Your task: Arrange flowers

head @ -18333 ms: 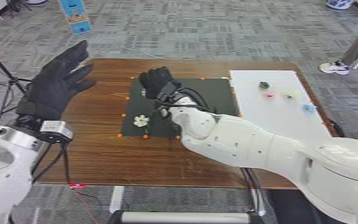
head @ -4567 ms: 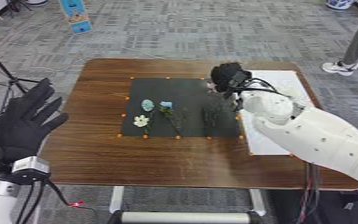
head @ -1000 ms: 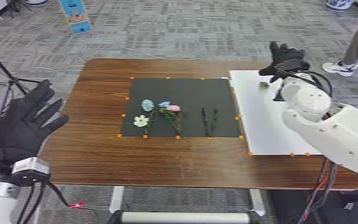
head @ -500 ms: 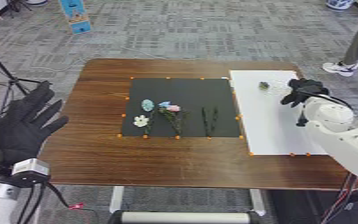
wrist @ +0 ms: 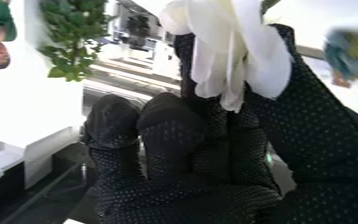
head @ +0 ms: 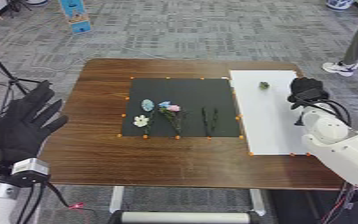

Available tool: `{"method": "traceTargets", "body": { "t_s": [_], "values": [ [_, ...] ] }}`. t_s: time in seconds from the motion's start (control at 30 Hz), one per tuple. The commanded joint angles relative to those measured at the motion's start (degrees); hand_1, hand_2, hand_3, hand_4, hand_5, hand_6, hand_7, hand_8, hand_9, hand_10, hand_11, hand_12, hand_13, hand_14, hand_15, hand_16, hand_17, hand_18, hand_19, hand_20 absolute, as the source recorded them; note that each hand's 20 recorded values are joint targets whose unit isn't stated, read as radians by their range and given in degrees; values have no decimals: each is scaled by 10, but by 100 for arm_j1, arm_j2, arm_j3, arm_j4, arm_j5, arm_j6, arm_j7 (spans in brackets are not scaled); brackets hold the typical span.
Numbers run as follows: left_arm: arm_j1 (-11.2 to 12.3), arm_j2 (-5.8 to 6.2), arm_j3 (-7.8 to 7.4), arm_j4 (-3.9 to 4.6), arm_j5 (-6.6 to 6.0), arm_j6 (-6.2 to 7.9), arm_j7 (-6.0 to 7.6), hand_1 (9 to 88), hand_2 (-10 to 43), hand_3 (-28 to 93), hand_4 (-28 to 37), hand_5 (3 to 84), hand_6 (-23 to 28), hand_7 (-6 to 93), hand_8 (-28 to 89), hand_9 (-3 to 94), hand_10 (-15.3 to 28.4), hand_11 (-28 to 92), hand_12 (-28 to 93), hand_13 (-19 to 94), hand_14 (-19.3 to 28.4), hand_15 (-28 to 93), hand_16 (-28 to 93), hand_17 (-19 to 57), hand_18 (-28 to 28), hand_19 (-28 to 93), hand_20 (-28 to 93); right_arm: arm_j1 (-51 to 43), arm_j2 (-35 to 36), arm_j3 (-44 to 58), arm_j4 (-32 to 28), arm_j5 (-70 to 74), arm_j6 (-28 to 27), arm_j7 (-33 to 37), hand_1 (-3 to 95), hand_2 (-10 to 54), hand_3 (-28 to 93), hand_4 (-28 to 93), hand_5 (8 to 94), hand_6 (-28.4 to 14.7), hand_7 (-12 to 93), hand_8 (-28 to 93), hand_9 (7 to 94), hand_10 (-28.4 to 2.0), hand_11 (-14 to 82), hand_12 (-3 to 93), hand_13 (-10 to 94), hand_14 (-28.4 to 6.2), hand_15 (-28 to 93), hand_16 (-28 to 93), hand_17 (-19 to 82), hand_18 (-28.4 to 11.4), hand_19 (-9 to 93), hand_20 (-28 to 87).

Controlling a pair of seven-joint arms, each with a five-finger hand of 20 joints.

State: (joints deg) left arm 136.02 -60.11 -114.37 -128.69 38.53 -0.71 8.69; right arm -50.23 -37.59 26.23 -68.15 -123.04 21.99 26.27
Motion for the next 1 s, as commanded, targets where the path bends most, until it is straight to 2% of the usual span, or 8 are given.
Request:
{"method": "traceTargets", "body": {
  "t_s": [0.03, 0.17, 0.37, 0.7, 1.0],
  "values": [
    [-27, 31, -29, -3, -25, -42, -58, 252, -79, 576, -283, 217, 13, 139, -77, 165, 76, 69, 218, 129, 122, 61, 72, -156, 230, 349, 56, 530, -189, -307, -1114, -200, 587, -695, 551, -95, 806, -282, 720, 24, 480, -29, 809, -64, 300, 442, 696, -55, 817, 336, 408, -190, 931, 553],
    [-32, 33, 3, -8, -25, -56, -68, 251, -81, 579, -283, 217, 12, 140, -77, 165, 76, 70, 219, 128, 122, 62, 72, -156, 230, 349, 56, 765, -569, -510, -1335, -115, 693, -1104, 550, -95, 806, -283, 723, 26, 478, -30, 813, -63, 295, 438, 696, -54, 817, 338, 411, -190, 932, 560],
    [-20, 29, -1, -16, -23, -58, -69, 249, -84, 584, -283, 217, 12, 142, -77, 165, 76, 69, 219, 129, 121, 61, 72, -156, 229, 349, 56, 934, -1080, -728, -1153, 26, 553, -1482, 551, -95, 804, -283, 721, 27, 479, -29, 816, -62, 290, 441, 695, -51, 817, 340, 411, -187, 932, 561],
    [-73, 44, 38, 9, -17, -29, -77, 250, -84, 581, -283, 217, 11, 142, -78, 167, 76, 73, 217, 130, 119, 62, 72, -155, 229, 349, 57, 1066, -1306, -1051, -867, 44, 288, -1496, 552, -95, 798, -283, 721, 29, 479, -32, 822, -60, 278, 441, 695, -50, 817, 340, 411, -186, 932, 563],
    [-41, 30, 21, -10, -14, -32, -87, 249, -85, 583, -283, 217, 11, 143, -79, 167, 76, 73, 216, 131, 119, 62, 72, -155, 228, 350, 57, 1240, -1435, -1331, -676, 50, 59, -1553, 553, -95, 786, -283, 733, 36, 465, -44, 836, -55, 250, 430, 694, -49, 817, 342, 410, -184, 932, 564]
  ]
}}
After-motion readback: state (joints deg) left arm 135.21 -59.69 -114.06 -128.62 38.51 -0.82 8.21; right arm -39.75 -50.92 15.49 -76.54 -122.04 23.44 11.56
